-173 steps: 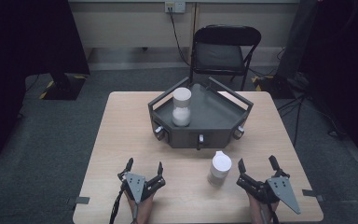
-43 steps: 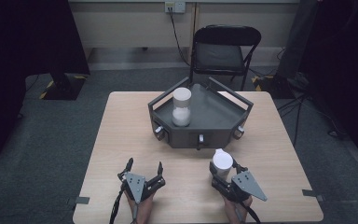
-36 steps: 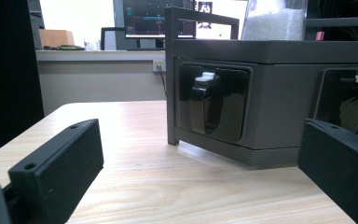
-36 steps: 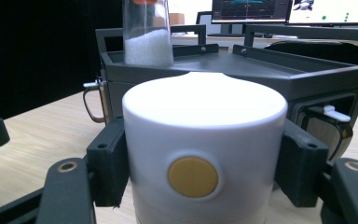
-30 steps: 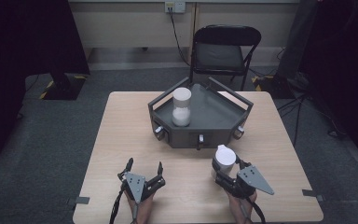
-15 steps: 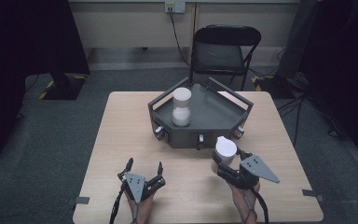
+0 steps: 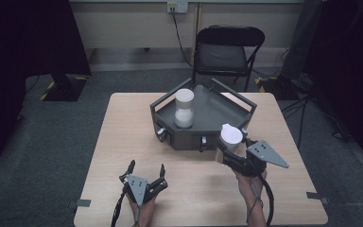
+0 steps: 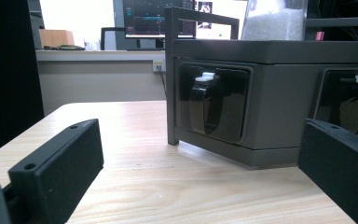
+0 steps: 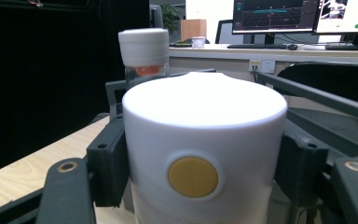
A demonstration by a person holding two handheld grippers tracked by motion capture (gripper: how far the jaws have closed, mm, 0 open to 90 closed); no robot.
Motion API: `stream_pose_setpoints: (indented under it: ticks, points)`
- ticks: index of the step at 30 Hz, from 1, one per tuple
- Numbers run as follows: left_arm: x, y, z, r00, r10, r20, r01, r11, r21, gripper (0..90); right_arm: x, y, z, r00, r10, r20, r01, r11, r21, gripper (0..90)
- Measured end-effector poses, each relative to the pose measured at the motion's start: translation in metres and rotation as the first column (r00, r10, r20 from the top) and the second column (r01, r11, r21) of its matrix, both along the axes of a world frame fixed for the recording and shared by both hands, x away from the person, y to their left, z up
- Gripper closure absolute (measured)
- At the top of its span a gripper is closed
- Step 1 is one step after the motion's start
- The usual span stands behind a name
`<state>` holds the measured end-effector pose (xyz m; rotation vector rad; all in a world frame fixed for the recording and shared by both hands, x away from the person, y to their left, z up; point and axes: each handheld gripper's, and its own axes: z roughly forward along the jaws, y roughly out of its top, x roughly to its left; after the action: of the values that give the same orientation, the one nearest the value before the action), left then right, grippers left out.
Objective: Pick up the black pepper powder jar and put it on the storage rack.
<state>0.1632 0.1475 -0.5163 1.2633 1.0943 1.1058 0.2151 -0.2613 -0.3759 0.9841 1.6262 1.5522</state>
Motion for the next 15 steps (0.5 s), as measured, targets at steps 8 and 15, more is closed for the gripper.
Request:
stream_pose_setpoints:
  ticks: [8, 15]
  points:
    - [0.0, 0.0, 0.0, 1.0, 0.0, 0.0, 0.0, 1.0, -0.001, 0.1, 0.015, 0.002, 0.017, 1.0, -0.004, 0.003, 0.004, 1.0, 0.001, 30.2]
    - [0.0, 0.0, 0.0, 1.0, 0.0, 0.0, 0.0, 1.0, 0.0, 0.1, 0.026, 0.009, 0.03, 0.9996, -0.028, 0.008, 0.028, 1.0, -0.009, 30.3]
